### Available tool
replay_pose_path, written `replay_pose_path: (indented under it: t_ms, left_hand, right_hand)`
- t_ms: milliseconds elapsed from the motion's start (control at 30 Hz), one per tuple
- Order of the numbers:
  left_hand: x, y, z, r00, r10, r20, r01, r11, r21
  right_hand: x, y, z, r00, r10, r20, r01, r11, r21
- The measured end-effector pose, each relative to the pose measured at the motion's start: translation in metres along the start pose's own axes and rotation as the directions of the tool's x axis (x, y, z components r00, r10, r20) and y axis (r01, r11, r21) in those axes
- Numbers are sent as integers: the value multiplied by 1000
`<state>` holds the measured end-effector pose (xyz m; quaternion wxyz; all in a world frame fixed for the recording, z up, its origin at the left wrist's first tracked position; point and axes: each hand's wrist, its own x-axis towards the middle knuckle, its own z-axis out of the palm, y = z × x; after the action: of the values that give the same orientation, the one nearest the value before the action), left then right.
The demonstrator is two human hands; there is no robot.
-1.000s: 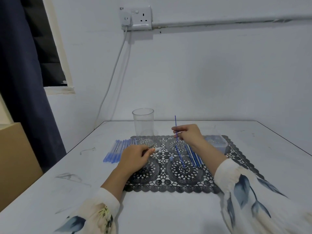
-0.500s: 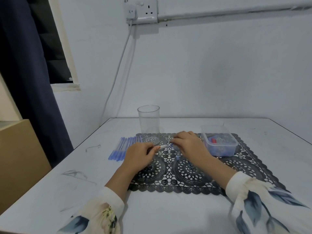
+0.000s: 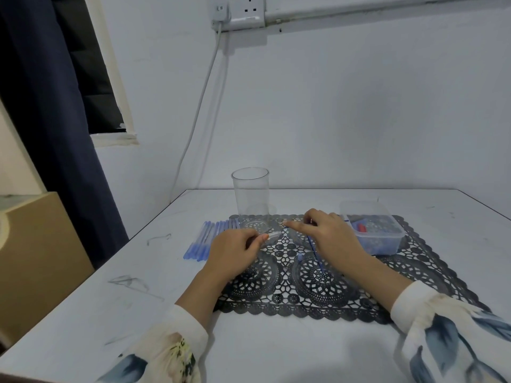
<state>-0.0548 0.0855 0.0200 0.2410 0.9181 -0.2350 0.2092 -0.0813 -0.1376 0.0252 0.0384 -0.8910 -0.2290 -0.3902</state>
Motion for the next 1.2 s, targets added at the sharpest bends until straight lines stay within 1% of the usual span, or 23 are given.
replay_pose_path:
  t_ms: [167,433,800,1100,1200]
  left_hand:
    - [0,2,-2,1000,-2,-8,2,1000,-10]
    - [-1,3,-4,1000,-6,-1,6,1000,-16]
    - [-1,0,-4,999,32,-4,-33,999,-24]
    - [-2,0,-6,1000,25,1,-25,999,-31]
    - [-2,1,-6,999,34,2,-34,999,-32]
  right_hand:
    - [-3,-1,2,998,-35,-43,34,999,-24]
    - [-4,-3,2,996,-15,-86,9,997,-71]
    - [-6,-9,6,996,-40,-81,34,997,-71]
    - [-6,-9,2,993,7,-115,-15,997,-71]
    - [-5,-10,3,994,-13,-110,4,997,-76]
